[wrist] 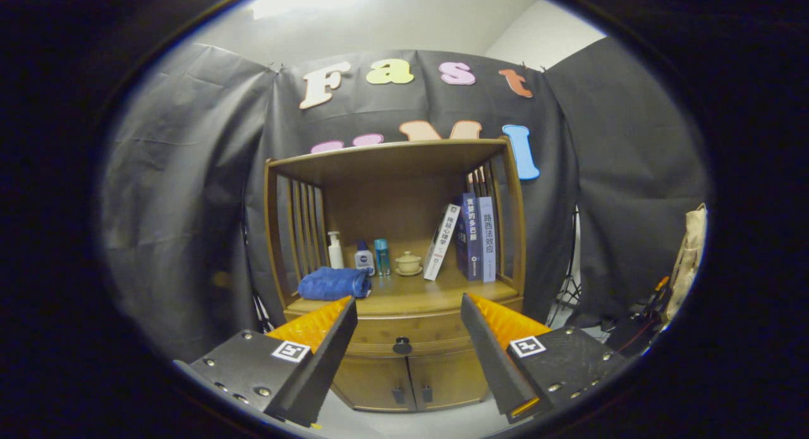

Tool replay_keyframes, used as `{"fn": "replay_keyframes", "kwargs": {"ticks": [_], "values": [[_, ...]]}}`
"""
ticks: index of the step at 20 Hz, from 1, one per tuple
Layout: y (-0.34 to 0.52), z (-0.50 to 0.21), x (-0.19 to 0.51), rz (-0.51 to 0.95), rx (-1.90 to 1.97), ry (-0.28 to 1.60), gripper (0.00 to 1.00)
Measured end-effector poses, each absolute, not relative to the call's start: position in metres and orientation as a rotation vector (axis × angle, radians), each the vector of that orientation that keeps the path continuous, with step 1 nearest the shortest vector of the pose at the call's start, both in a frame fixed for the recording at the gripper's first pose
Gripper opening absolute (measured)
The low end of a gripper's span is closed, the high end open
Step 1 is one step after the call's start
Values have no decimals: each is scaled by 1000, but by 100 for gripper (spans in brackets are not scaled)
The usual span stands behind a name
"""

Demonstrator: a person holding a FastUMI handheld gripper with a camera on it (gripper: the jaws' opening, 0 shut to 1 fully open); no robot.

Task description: Pull open the drawer, take out the items inside it, and place them on the countertop above the cabinet.

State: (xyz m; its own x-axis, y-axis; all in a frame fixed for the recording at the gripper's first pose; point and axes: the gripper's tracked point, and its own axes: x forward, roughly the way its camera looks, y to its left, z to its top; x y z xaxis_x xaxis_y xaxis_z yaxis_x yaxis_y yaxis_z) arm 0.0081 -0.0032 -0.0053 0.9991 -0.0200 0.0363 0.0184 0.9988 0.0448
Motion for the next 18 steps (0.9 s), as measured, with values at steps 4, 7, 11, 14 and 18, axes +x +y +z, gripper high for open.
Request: {"fn": "replay_keyframes", "kwargs": {"ticks": [4,7,11,14,18], "values": [[-4,-14,10,-22,34,-20,99],[-5,-21,13,-23,30,-4,99],[-4,-21,20,-21,30,-38,99],[-1,-29,36,-7,42,-43,99],[-4,-53,74,-16,9,-41,99]]}}
